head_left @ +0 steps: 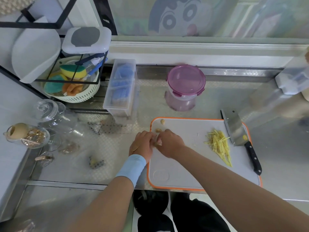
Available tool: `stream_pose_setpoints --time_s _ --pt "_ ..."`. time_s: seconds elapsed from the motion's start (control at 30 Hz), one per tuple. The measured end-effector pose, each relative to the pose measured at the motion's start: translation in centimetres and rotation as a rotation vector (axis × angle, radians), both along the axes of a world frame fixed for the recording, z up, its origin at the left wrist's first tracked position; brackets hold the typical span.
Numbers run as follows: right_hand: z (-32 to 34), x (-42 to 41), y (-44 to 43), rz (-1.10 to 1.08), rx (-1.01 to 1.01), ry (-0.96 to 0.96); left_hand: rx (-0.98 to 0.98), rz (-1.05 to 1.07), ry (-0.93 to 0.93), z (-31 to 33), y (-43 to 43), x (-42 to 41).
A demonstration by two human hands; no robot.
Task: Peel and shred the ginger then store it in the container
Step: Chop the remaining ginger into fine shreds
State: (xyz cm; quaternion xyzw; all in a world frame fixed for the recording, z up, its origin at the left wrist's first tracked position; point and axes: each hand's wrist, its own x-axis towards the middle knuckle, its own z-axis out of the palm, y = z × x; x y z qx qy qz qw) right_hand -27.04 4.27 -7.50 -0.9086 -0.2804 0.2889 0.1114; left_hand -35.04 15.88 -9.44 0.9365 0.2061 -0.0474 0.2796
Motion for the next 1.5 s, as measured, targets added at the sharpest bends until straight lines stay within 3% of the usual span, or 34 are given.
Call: stream_pose_setpoints --time_s 0.23,0.43,0.6,0.77,0.93,1.07,1.2,1.37,1.5 --pt "0.2 0.0 -0.1 0.008 0.022 0.015 0.096 -0.092 -0.020 0.3 0.0 -1.3" --pt "0.0 -0.4 -0.1 0.083 0.011 -0.022 -0.008 0.020 0.026 0.0 0.2 -1.2" --pt "-0.3 0.5 0.7 0.248 -0.097 -0.101 0.054 -0.006 0.002 0.1 -0.1 -1.7" --pt "-0.5 0.3 0.1 0.273 -0.030 -0.092 0.062 0.041 -0.028 0.0 -0.3 -2.2" --pt "1.0 1.0 -1.2 0.034 0.210 0.139 -0.223 0.166 -0.001 1.2 -1.0 -1.2" --pt "3.9 3.6 -3.1 -0.147 0.294 0.254 -0.426 0.299 -0.102 3.7 -1.5 0.8" --pt "6.2 5.2 -6.2 -0.335 0.361 0.387 -0.550 0.231 -0.143 5.9 -2.8 3.4" --pt "6.6 4.5 -10.6 -0.563 0.428 0.482 -0.487 0.044 -0.023 5.9 -6.0 4.6" --pt "4.4 2.6 -14.2 -0.725 0.453 0.550 -0.304 -0.084 0.047 4.4 -8.6 3.7"
